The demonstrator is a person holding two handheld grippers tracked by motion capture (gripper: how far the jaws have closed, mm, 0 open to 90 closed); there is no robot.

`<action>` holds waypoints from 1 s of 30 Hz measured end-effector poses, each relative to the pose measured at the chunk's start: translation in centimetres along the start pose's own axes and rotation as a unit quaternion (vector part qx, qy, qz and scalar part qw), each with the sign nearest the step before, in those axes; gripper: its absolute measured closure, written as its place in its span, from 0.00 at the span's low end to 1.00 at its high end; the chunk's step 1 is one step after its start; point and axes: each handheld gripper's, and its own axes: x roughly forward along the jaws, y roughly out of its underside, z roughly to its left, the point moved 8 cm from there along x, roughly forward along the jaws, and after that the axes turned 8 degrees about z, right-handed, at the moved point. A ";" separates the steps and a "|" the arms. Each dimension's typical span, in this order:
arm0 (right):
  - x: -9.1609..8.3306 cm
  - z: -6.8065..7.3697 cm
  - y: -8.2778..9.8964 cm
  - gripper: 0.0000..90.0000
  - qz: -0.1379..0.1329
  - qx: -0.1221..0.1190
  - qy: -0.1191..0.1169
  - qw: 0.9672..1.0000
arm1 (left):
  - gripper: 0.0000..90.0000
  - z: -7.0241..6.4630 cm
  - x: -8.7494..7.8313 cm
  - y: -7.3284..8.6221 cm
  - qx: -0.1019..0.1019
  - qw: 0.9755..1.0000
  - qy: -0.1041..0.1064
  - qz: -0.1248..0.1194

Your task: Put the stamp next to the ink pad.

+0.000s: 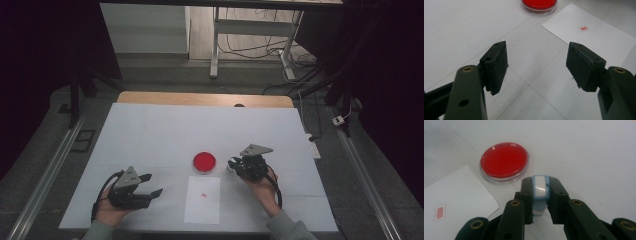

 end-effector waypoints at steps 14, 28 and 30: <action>0.2 0.1 0.0 0.66 0.002 -0.001 0.001 1.000 | 0.37 0.0 0.0 0.0 -0.001 1.000 0.000 0.000; -2.7 -0.3 0.3 0.57 -0.059 0.003 -0.023 0.998 | 0.37 1.0 -0.1 0.1 -0.019 1.000 0.002 -0.006; -3.3 -0.4 0.7 0.56 -0.065 -0.001 -0.024 0.998 | 0.37 1.1 0.0 0.1 -0.022 1.000 0.001 -0.006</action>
